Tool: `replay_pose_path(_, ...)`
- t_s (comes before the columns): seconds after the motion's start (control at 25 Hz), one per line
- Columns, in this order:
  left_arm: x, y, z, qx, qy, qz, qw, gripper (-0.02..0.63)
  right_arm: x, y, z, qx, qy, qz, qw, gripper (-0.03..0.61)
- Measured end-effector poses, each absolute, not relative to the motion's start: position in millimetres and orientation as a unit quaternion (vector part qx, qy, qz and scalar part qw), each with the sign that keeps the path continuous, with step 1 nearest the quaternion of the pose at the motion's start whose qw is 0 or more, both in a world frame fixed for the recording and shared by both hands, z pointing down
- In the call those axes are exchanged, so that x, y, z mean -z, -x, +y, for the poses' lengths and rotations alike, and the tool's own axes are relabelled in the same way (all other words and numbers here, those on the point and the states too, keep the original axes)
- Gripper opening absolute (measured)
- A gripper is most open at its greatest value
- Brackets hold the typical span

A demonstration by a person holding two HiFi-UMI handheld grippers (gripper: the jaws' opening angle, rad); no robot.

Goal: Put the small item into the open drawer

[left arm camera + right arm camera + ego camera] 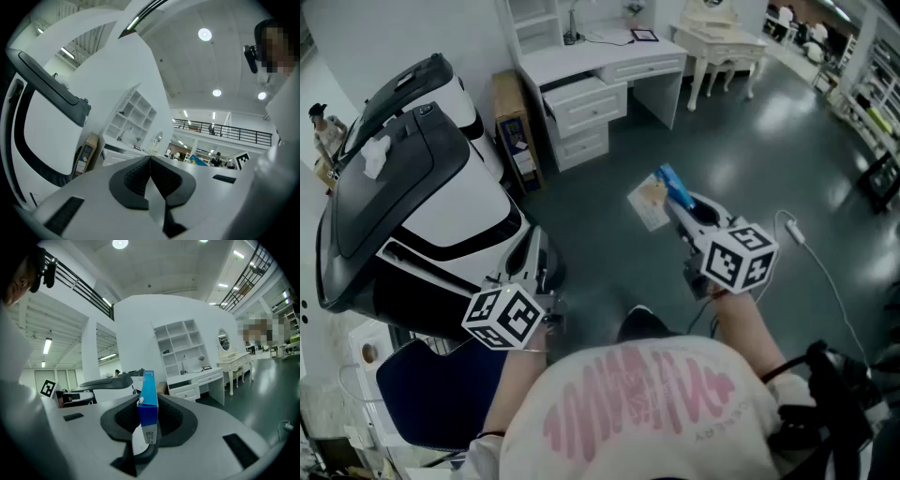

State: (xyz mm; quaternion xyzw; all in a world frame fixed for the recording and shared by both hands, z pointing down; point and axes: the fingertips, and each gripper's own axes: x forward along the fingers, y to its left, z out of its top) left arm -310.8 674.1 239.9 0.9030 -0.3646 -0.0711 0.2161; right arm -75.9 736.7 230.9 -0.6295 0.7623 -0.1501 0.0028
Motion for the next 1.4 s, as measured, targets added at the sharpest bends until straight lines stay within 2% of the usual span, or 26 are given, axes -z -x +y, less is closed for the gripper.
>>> replay_pose_path(0.16,-242,305,668,0.058,-0.904,-0.368,0.212,0.031,-237,79,729,0.148,0.630,0.762,-0.016,0.091)
replay_pose_path(0.68,-265,271,633,0.020,-0.901,-0.374,0.218,0.031,-258,56,698,0.172,0.634,0.754,-0.019,0.094)
replay_pose_path(1.12,-282,212,536,0.011,-0.880,-0.408,0.244,0.029,-277,-11,587,0.190,0.610,0.769,-0.028,0.092)
replay_pose_path(1.4,-264,173,480,0.024,-0.872,-0.432,0.231,0.029,-260,-54,515,0.181,0.588,0.788,-0.024,0.091)
